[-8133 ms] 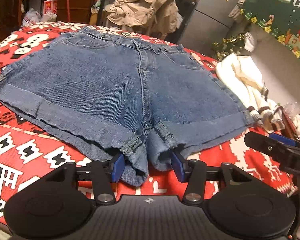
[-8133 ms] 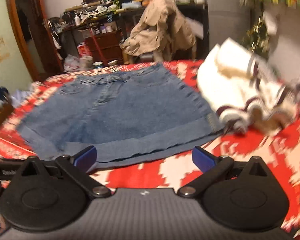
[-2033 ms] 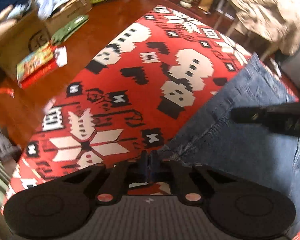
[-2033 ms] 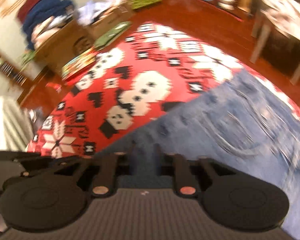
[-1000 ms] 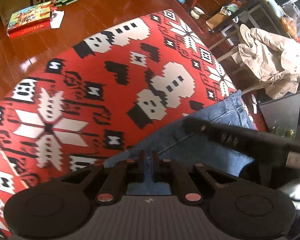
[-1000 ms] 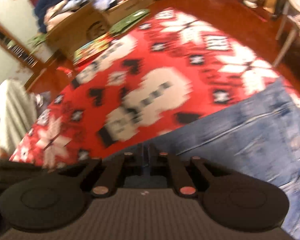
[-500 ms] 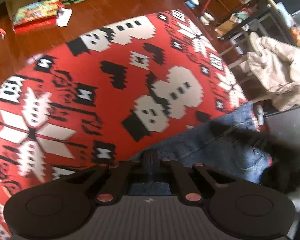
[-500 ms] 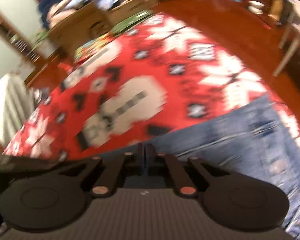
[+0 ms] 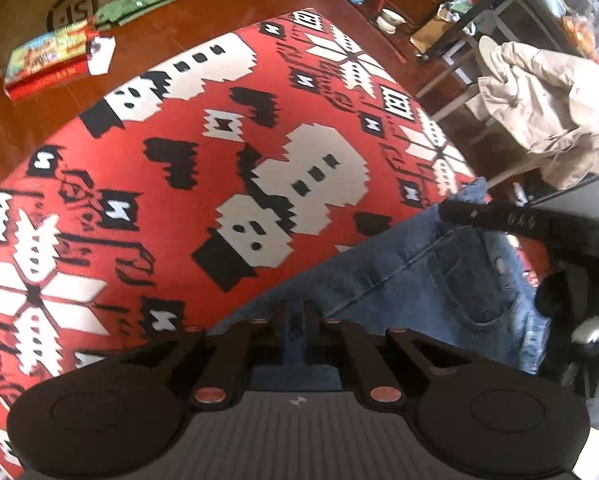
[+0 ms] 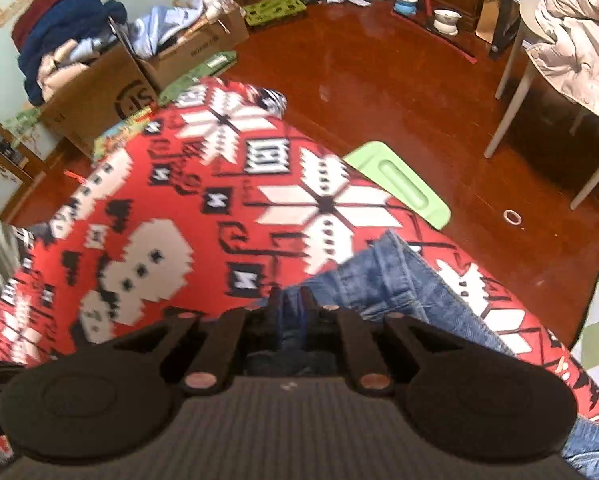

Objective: Fold clothes

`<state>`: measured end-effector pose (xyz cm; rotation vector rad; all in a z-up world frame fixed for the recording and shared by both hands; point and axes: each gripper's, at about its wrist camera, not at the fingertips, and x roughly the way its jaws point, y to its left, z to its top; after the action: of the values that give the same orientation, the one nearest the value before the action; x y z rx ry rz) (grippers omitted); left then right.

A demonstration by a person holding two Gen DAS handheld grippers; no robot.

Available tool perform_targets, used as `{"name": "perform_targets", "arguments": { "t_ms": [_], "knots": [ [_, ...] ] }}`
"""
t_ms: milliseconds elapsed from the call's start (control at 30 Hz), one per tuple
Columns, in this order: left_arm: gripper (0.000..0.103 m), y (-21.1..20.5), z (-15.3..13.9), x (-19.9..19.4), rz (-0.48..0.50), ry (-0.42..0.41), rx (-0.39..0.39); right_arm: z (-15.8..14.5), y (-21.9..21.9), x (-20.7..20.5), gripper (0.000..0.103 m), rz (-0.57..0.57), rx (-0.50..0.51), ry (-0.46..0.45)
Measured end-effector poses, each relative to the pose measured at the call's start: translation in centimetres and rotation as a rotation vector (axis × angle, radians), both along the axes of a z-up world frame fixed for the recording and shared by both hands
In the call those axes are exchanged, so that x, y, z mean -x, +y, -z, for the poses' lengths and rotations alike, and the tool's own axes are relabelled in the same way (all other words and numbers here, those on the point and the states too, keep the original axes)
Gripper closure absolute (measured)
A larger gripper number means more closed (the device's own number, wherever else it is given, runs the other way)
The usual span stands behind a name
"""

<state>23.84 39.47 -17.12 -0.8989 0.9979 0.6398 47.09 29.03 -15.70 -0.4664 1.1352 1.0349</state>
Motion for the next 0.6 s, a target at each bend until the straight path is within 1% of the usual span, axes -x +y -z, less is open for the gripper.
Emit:
{"name": "perform_targets", "arguments": {
  "t_ms": [100,167,200,233,300,367,467,500,533,600],
  "knots": [
    [0.100,0.3,0.2,0.5,-0.013,-0.009,0.009,0.4,0.4,-0.7,0.097,0.010,-0.032,0.005],
    [0.100,0.3,0.1,0.3,0.005,0.002,0.000,0.7,1.0,-1.2,0.103,0.018,-0.032,-0.014],
    [0.100,0.2,0.0,0.1,0.013,0.010,-0.004,0.7,1.1,-1.5,0.103,0.030,-0.029,-0.010],
    [0.100,0.2,-0.1,-0.1,0.022,0.018,-0.008,0.7,1.3,-1.7,0.100,0.041,-0.027,-0.007],
    [0.100,0.4,-0.1,-0.3,0.009,0.025,0.004,0.0,1.3,-1.7,0.100,0.039,-0.031,-0.031],
    [0.100,0.6,-0.4,-0.4,-0.012,0.001,0.016,-0.6,0.7,-1.2,0.101,0.023,-0.027,-0.033],
    [0.100,0.4,-0.5,-1.3,-0.002,-0.012,0.018,-0.7,-0.2,-0.1,0.102,-0.011,0.009,-0.037],
    [0.100,0.2,-0.5,-1.6,0.005,-0.009,0.017,0.0,-0.3,0.3,0.103,-0.031,0.032,-0.047],
    [0.100,0.1,-0.4,-1.9,0.012,-0.007,0.016,0.3,-0.2,0.6,0.103,-0.039,0.018,-0.072],
    [0.100,-0.2,-0.3,-2.4,0.027,-0.002,0.015,0.4,0.7,0.3,0.103,-0.024,0.010,-0.077]
  ]
}}
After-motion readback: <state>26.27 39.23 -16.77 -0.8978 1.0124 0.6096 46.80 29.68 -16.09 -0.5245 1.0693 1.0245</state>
